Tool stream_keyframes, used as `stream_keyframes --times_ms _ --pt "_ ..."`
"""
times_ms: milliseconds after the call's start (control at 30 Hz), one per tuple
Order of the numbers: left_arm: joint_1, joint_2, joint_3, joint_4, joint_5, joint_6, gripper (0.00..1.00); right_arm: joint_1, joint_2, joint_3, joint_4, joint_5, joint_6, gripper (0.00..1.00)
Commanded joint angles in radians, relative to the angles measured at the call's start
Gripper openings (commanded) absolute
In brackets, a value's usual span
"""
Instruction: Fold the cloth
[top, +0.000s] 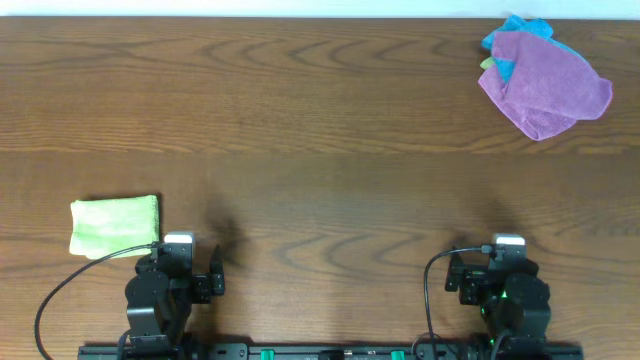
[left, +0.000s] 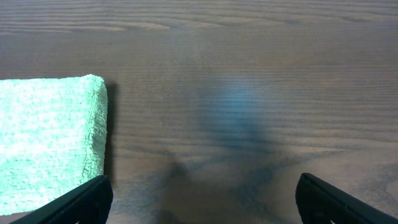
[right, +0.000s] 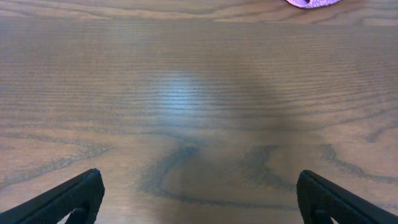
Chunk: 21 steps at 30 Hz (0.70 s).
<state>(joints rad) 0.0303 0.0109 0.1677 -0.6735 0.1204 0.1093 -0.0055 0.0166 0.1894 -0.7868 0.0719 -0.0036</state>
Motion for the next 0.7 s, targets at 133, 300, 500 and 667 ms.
stream_keyframes --times_ms 133,300,500,667 --pt "0.002 -0.007 -0.006 -0.010 0.003 0.014 0.95 -0.016 -0.011 -0.015 0.002 0.010 0.018 0.99" --pt "0.002 -0.007 -0.006 -0.010 0.003 0.014 0.95 -0.016 -0.011 -0.015 0.002 0.010 0.018 0.99" --pt "0.002 -0.007 -0.006 -0.010 0.003 0.014 0.95 -0.016 -0.010 -0.011 0.005 -0.003 0.020 0.99" --pt "0.002 -0.007 -0.006 -0.010 0.003 0.014 0.95 -0.016 0.061 0.051 0.021 0.011 0.064 0.99"
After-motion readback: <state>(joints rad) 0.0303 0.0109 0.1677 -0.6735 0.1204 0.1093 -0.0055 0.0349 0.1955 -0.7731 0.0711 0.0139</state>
